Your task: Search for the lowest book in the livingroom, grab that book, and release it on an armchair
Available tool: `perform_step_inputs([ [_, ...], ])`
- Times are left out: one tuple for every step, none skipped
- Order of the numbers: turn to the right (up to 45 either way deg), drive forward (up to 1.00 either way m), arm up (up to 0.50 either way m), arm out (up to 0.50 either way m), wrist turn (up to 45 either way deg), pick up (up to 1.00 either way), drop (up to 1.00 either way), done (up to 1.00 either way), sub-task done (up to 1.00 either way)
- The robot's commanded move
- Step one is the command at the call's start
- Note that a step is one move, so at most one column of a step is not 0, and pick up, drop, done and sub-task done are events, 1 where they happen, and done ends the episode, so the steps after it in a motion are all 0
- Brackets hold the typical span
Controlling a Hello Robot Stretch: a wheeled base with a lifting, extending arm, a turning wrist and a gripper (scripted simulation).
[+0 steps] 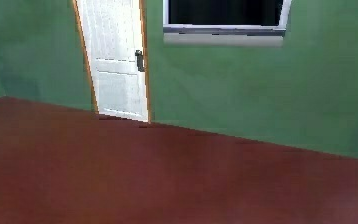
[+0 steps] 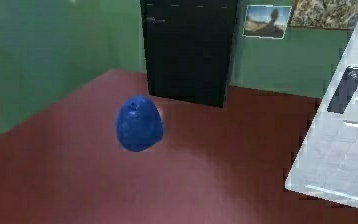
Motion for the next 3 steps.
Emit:
perform_step_inputs([
  [-45.0,0.00,0.00,0.00,0.0,0.00,0.00,0.00,0.00],
  [-24.0,0.00,0.00,0.00,0.0,0.00,0.00,0.00,0.00],
  [0.0,0.85,0.00,0.00,0.0,0.00,0.00,0.00,0.00],
])
